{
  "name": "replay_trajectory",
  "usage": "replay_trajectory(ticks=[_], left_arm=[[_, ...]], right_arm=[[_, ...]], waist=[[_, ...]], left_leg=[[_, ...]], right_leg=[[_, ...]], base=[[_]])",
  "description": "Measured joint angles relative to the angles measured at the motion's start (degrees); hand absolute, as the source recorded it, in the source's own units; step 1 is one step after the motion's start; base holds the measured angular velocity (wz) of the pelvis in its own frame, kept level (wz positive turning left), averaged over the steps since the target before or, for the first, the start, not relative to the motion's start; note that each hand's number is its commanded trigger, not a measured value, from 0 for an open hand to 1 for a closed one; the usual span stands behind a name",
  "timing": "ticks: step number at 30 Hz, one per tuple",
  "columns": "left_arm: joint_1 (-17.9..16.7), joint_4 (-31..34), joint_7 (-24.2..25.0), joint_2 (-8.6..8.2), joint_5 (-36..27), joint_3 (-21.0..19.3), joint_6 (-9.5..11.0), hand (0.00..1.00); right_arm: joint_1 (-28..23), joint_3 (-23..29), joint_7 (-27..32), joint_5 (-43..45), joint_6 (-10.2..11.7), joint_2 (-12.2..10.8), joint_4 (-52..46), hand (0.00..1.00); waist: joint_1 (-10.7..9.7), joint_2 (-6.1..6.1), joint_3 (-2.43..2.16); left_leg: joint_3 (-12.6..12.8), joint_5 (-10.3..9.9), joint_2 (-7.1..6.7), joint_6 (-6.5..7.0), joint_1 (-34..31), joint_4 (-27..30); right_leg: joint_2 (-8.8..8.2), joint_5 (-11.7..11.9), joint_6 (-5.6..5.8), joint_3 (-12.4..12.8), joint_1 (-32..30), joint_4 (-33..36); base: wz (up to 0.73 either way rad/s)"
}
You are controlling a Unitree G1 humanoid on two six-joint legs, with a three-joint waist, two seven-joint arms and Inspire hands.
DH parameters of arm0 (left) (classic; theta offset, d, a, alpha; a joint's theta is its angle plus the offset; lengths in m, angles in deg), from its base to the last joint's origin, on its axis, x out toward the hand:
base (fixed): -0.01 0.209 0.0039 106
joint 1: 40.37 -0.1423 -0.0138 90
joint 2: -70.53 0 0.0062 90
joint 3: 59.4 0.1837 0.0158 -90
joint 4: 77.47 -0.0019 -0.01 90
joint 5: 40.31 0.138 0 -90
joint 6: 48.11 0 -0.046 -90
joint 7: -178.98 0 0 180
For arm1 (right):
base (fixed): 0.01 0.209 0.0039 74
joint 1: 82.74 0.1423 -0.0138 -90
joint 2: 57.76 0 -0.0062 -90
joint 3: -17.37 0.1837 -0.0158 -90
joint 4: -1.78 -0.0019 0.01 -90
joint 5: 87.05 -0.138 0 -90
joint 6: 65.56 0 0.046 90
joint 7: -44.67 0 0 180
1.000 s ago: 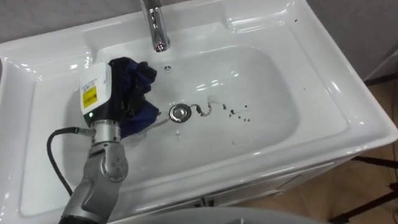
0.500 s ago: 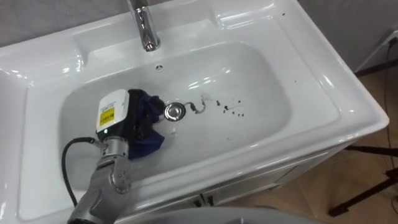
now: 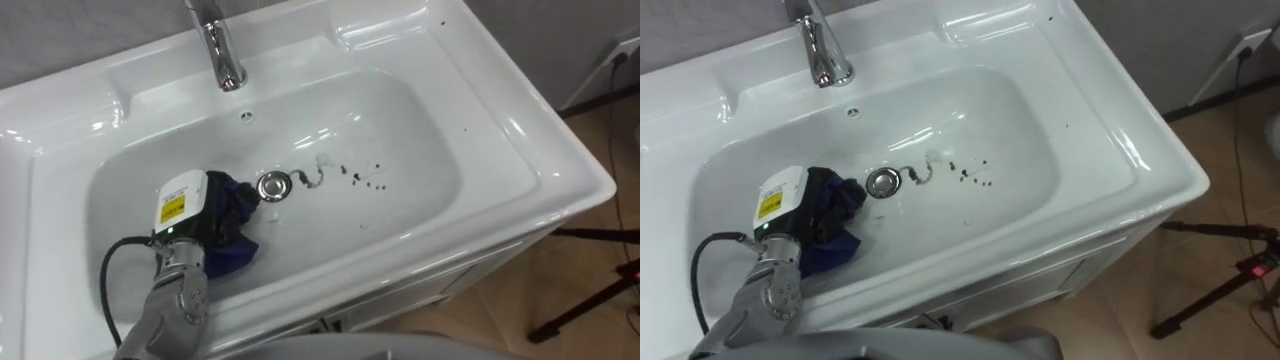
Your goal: Wipe basin
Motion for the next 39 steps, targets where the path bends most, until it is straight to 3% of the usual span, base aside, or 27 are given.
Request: replay_trajectory(ticks=[11, 15, 16, 18, 27, 39], left_arm=[[0.87, -5.36, -1.5, 0.04, 1.26, -3.5, 0.45, 1.0], [0.76, -5.32, -1.48, 0.1, 3.35, -4.77, -0.03, 1.0], [0.77, -5.32, -1.41, 0.32, 3.5, -4.84, -0.2, 1.0], [0.75, -5.39, -0.92, 1.25, 4.54, -4.84, -0.35, 1.0], [1.01, -7.78, -0.58, 2.11, 4.61, -4.84, -0.22, 1.0], [4.09, -9.7, 1.38, 2.43, 5.6, -4.85, -0.37, 1.0]], right_arm=[[-0.03, 2.22, -0.2, 0.35, -0.06, 0.15, 0.16, 0.0], [-0.04, 3.25, -0.28, 0.22, -0.06, 0.26, 0.23, 0.0], [-0.13, 3.24, -0.3, 0.25, -0.05, 0.28, 0.23, 0.0], [-0.63, 3.26, -0.61, 0.23, -0.02, 0.36, 0.07, 0.0], [-1.2, 3.35, -0.57, 0.24, -0.04, 0.76, -0.14, 0.0], [-1.75, 5.07, 0.52, -1.14, -0.04, 1.76, -0.59, 0.0]], waist=[[0.16, 0.22, -0.11], [0.21, 0.53, -0.29], [0.27, 0.99, -0.57], [0.26, 1.31, -0.64], [0.07, 2.39, -0.29], [0.08, 2.33, -0.3]], left_leg=[[1.29, 0.0, 0.14, 0.0, 0.42, -0.24], [1.41, 0.0, 0.14, 0.0, 0.29, -0.24], [1.43, 0.0, 0.14, 0.0, 0.34, -0.24], [1.5, 0.0, 0.22, 0.0, 0.38, -0.29], [1.62, 0.0, 0.3, -0.01, 0.88, -0.37], [1.52, 0.0, 0.31, 0.0, 0.11, -0.29]], right_leg=[[0.27, 0.0, 0.0, 1.18, -0.03, 0.12], [0.25, 0.0, 0.0, 1.11, -0.41, 0.37], [0.28, 0.0, 0.0, 1.18, -0.41, 0.41], [0.3, 0.01, -0.03, 1.26, -0.17, 0.55], [0.38, 0.07, -0.1, 1.33, 0.1, 0.69], [0.44, 0.21, 0.01, 1.36, -1.19, 0.81]], base=[[-0.05], [0.0], [0.0], [0.0], [0.0], [0.01]])
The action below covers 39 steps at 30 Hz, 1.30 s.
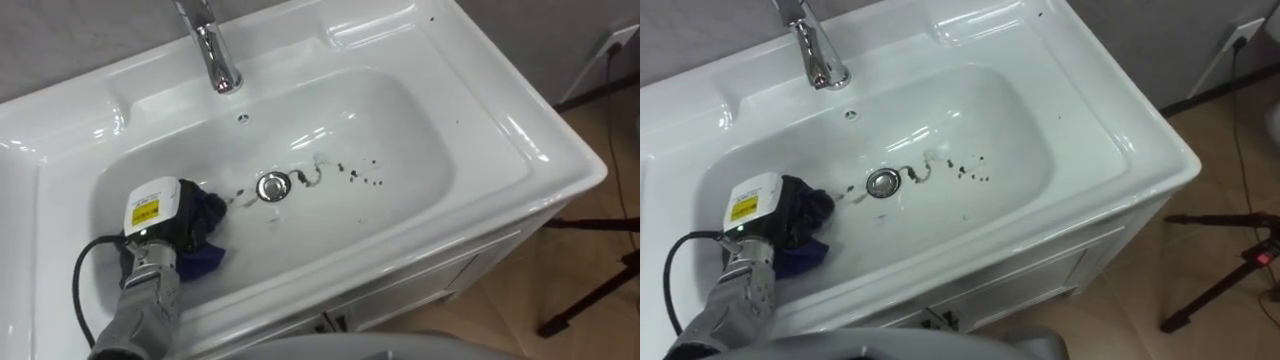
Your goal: Wipe basin
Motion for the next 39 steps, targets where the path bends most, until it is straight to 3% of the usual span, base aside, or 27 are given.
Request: replay_trajectory(ticks=[10, 13, 15, 21, 24, 27, 32, 36, 39], left_arm=[[6.98, -6.81, 0.06, -0.64, -1.38, -0.02, -0.58, 1.0], [9.71, -9.46, 0.29, -2.36, -1.22, -1.27, -1.32, 1.0], [13.3, -12.45, 0.45, -3.38, -1.32, -1.29, -1.7, 1.0], [20.05, -19.27, -0.11, -4.24, -4.29, -0.96, -1.51, 1.0], [24.93, -24.14, -0.19, -4.53, -8.71, -0.84, -1.27, 1.0], [29.33, -27.83, -0.35, -5.07, -14.64, -0.95, -1.28, 1.0], [31.25, -28.76, -0.44, -5.38, -21.63, -1.13, -0.58, 1.0], [33.36, -30.83, -1.28, -6.75, -25.12, -1.27, 0.3, 1.0], [35.47, -33.02, -1.29, -6.46, -28.67, -2.23, 0.86, 1.0]], right_arm=[[0.2, 0.33, 0.22, -3.3, -0.04, -0.04, -0.44, 0.0], [1.35, 0.37, 0.57, -4.03, -0.06, -0.3, -0.48, 0.0], [2.33, 0.35, 0.66, -4.11, -0.08, -0.74, 0.43, 0.0], [4.37, 0.26, 1.68, -6.89, -0.56, -0.83, 1.2, 0.0], [5.19, -0.22, 3.32, -9.23, -0.61, -0.88, 1.35, 0.0], [6.16, -0.86, 4.07, -11.24, -0.75, -1.23, 1.92, 0.0], [7.27, -1.89, 4.48, -11.45, -1.15, -1.33, 2.22, 0.0], [7.5, -2.49, 4.47, -11.38, -1.16, -1.42, 3.15, 0.0], [8.08, -3.37, 4.58, -11.15, -1.83, -1.33, 3.31, 0.0]], waist=[[-0.54, 0.01, -0.16], [-1.56, 0.02, -0.17], [-2.93, 0.01, -0.15], [-3.8, -0.15, 0.01], [-4.46, -0.28, 0.12], [-4.68, -0.86, 0.65], [-5.77, -1.2, 0.87], [-6.77, -1.7, 1.22], [-6.84, -1.92, 1.33]], left_leg=[[0.92, 0.0, 0.03, 0.0, -2.36, 0.11], [1.68, 0.0, 0.03, 0.01, -3.19, 0.21], [1.81, 0.06, -0.03, 0.11, -5.01, 0.62], [3.6, 0.39, -0.3, 0.63, -7.31, 1.03], [4.74, 0.62, -0.76, 1.0, -8.87, 1.28], [5.27, 1.01, -1.38, 1.58, -9.93, 1.3], [6.9, 1.2, -1.95, 1.89, -12.39, 2.62], [7.92, 1.38, -2.44, 2.21, -13.67, 3.02], [8.76, 1.5, -2.65, 2.64, -14.89, 3.22]], right_leg=[[0.1, 0.01, -0.03, 1.13, -3.93, 2.8], [0.06, 0.01, 0.04, 1.39, -5.16, 2.98], [0.0, 0.29, 0.26, 1.51, -6.96, 3.41], [-0.25, 0.76, 0.38, 2.8, -10.69, 5.29], [-0.68, 0.66, 0.59, 3.53, -13.42, 7.17], [-0.9, 0.36, 0.93, 4.81, -15.7, 9.31], [-1.3, -0.08, 1.52, 6.58, -19.39, 11.96], [-1.5, -0.23, 2.02, 7.75, -21.37, 13.21], [-1.53, 0.18, 2.59, 8.93, -23.27, 14.02]], base=[[-0.06], [-0.04], [0.07], [-0.17], [-0.14], [-0.1], [-0.12], [-0.13], [-0.16]])
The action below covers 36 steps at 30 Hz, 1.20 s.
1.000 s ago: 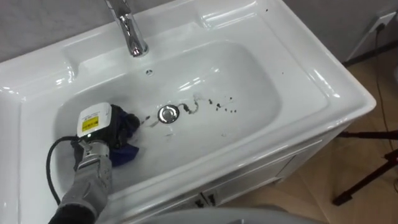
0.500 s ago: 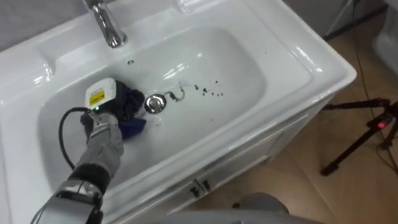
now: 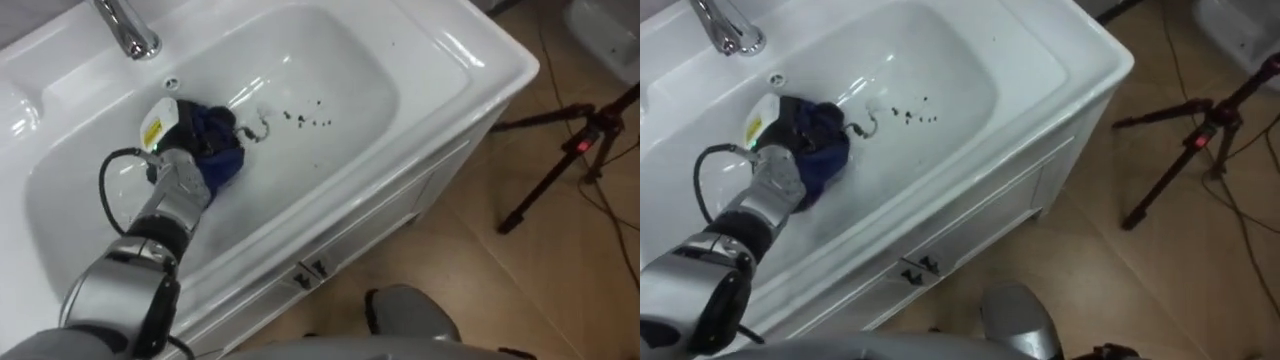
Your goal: Wipe basin
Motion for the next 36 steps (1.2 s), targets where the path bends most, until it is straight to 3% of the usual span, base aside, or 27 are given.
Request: replay_trajectory(ticks=[3, 9, 13, 15, 19, 23, 27, 36], left_arm=[[1.46, -1.13, -0.12, -0.08, -6.33, 0.09, 0.92, 1.0], [1.47, 0.26, -1.11, -0.19, -17.7, 1.54, 2.29, 1.0], [1.66, 1.95, -1.64, -1.13, -20.0, 2.81, 2.97, 1.0], [1.65, 2.81, -2.77, -2.58, -20.45, 2.92, 2.97, 1.0], [1.65, 5.31, -3.56, -3.22, -24.52, 5.81, 3.12, 1.0], [1.83, 8.1, -2.91, -6.63, -26.6, 8.5, 5.18, 1.0], [4.27, 8.74, 0.86, -10.09, -28.39, 11.41, 7.39, 1.0], [4.92, 8.65, 4.65, -10.36, -29.67, 11.35, 11.27, 1.0]], right_arm=[[1.24, -0.92, 0.07, -0.01, -0.96, 0.04, 0.04, 0.0], [3.31, -4.05, 0.58, 0.19, -1.72, -0.33, -0.02, 0.0], [5.45, -4.8, 1.17, 1.28, -2.03, -0.72, 0.02, 0.0], [6.24, -4.95, 1.25, 1.01, -1.95, -0.74, -0.05, 0.0], [7.83, -5.81, 1.76, -0.75, -1.85, -1.04, -0.55, 0.0], [7.79, -6.59, 1.75, -2.76, -1.83, -1.1, -0.73, 0.0], [7.76, -8.1, 1.7, -4.73, -1.81, -1.47, -0.88, 0.0], [7.83, -8.08, 1.71, -7.63, 1.3, -1.46, -1.35, 0.0]], waist=[[-1.08, 0.06, 0.06], [-2.41, 0.08, 0.08], [-2.69, -0.01, 0.05], [-2.85, -0.06, 0.03], [-3.0, -0.08, 0.01], [-3.31, -0.09, -0.01], [-4.23, -0.34, 0.11], [-3.91, -0.67, 0.33]], left_leg=[[0.79, -0.01, 0.0, 1.0, -1.37, -0.43], [0.78, -0.26, -0.67, 1.92, -2.37, -0.21], [0.46, 0.12, -1.2, 2.71, -2.9, -0.71], [0.09, 0.3, -1.69, 3.14, -3.03, -0.96], [-0.03, 0.14, -1.95, 3.92, -3.83, -0.76], [0.11, -0.08, -2.0, 4.45, -4.12, -0.62], [0.56, -0.64, -1.95, 4.63, -4.29, -0.56], [0.44, -0.89, -1.8, 4.74, -4.98, -0.46]], right_leg=[[0.05, 1.01, 0.79, 0.12, -1.58, -0.12], [-1.03, 1.85, 0.78, -0.54, -2.41, -0.23], [-1.74, 2.48, 1.44, -1.01, -2.55, -1.22], [-2.27, 2.63, 1.81, -1.34, -2.5, -1.34], [-2.68, 3.23, 2.64, -1.46, -2.47, -2.66], [-2.69, 3.85, 3.2, -1.35, -2.15, -4.18], [-2.54, 3.86, 3.3, -0.99, -2.37, -4.38], [-2.29, 4.05, 3.57, -0.72, -2.34, -5.41]], base=[[-0.07], [0.02], [0.09], [0.15], [0.03], [-0.03], [-0.08], [0.0]])
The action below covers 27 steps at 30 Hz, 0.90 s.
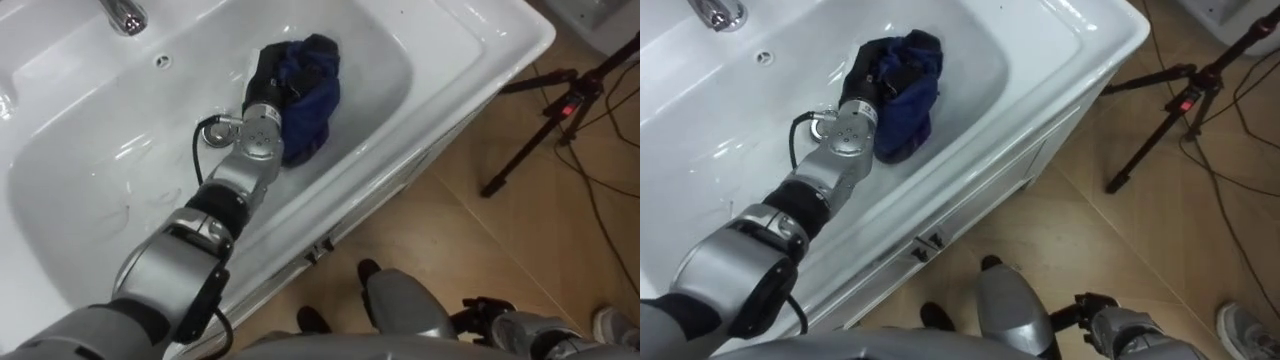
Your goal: Wipe basin
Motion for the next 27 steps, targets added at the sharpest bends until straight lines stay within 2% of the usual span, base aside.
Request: replay_trajectory(ticks=[6, 8, 11, 20, 23, 27], left_arm=[[0.33, -0.39, 0.1, 0.0, 2.74, 0.0, 0.61, 1.0], [0.36, -0.14, -0.02, 0.04, 4.53, -0.02, 0.63, 1.0], [0.37, 0.12, -0.08, 0.31, 6.44, -0.02, 0.77, 1.0], [1.13, -0.72, 0.27, 1.3, 5.83, 0.07, 1.03, 1.0], [1.55, -1.09, 0.69, 1.39, 5.69, 0.05, 1.02, 1.0], [2.12, -1.06, 1.81, 1.4, 3.55, 0.06, 0.88, 1.0]], right_arm=[[-0.61, -1.13, 0.09, -1.33, 0.18, 0.09, -0.4, 0.0], [-0.5, -1.13, 0.16, -1.22, 0.8, 0.17, -0.3, 0.0], [-0.6, -1.12, -0.03, -1.21, 1.23, 0.22, 0.28, 0.0], [-1.7, -1.67, -1.53, -0.87, 1.35, 0.41, 1.12, 0.0], [-1.94, -1.73, -2.1, -0.78, 1.78, 0.88, 1.25, 0.0], [-2.21, -1.85, -2.54, -0.58, 2.04, 1.72, 1.17, 0.0]], waist=[[0.0, -0.07, 0.22], [-0.02, 0.13, 0.65], [-0.05, 0.25, 0.75], [-0.29, 0.37, 0.84], [-0.31, 0.86, 0.78], [-0.25, 1.39, 1.1]], left_leg=[[0.01, -0.13, 0.15, 0.01, 0.03, 0.12], [0.03, -0.27, 0.36, 0.0, 0.1, 0.26], [0.23, -0.27, 0.57, -0.01, -0.03, 0.24], [0.94, -0.46, 0.73, 0.12, -0.04, 0.47], [1.15, -0.66, 0.81, 0.22, 0.03, 0.84], [1.36, -1.22, 0.88, 0.42, -0.26, 1.45]], right_leg=[[0.02, 0.31, 0.0, -0.17, 0.44, 0.06], [0.08, 0.63, -0.02, -0.41, 0.86, -0.67], [0.11, 1.12, -0.15, -0.94, 0.95, -1.12], [0.4, 1.81, -0.01, -0.19, 0.99, -1.74], [0.34, 1.9, 0.03, -0.26, 0.86, -1.79], [0.29, 1.95, 0.14, -0.27, 0.8, -1.59]], base=[[0.0], [0.0], [0.0], [-0.05], [-0.04], [-0.02]])
